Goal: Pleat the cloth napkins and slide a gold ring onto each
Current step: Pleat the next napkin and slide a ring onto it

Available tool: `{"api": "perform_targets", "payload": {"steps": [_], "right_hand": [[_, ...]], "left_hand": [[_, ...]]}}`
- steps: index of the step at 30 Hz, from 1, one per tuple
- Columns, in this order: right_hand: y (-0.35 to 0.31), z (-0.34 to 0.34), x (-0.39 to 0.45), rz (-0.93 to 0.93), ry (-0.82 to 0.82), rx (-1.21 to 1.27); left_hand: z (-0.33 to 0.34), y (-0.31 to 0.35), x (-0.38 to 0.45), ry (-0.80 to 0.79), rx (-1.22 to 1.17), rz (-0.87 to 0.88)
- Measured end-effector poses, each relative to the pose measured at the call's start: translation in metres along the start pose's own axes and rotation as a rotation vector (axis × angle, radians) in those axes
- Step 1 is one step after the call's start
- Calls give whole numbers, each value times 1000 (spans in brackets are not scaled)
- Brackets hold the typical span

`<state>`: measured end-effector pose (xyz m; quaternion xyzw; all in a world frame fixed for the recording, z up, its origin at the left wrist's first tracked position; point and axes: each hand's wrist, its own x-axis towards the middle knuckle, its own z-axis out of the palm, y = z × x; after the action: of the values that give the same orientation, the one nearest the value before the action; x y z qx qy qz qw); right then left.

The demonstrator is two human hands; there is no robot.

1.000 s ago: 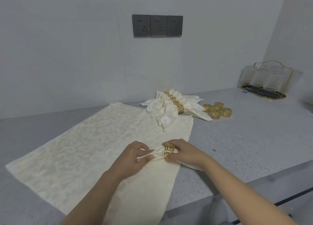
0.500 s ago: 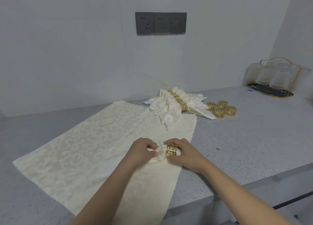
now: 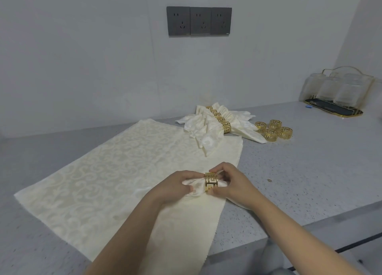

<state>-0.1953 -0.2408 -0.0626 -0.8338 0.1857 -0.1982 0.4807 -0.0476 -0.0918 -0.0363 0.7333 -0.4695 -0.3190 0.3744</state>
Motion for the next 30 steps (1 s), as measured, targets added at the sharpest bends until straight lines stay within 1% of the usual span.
{"api": "perform_targets", "payload": {"steps": [3,5,8,10,12,15,17,19,23,30], "right_hand": [[-1,1,0,-52,3,20],[-3,1,-1,-74,-1,17],[-5,3,-1,-70,11,6],[-7,4,-1,-57,21,-18],[-7,5,-1,-35,19,-14],[-7,5,-1,-9,16,36],[-7,4,-1,-3,20,45],[-6,3,-2,-7,12,52],[-4,2,-2,-14,-28,65],[-2,5,-1,-6,-41,-13]], "left_hand": [[-3,-2,-1,-3,6,0],[-3,-1,-2,5,-32,-22],[0,-1,-2,47,-236,-106],[1,-4,-2,75,-294,-118],[3,-7,-2,84,-213,-63],[3,-9,-2,146,-54,33],[5,-8,-2,119,0,54],[9,-9,-1,130,7,61],[14,-13,-2,228,21,81],[12,-13,-6,252,15,72]]}}
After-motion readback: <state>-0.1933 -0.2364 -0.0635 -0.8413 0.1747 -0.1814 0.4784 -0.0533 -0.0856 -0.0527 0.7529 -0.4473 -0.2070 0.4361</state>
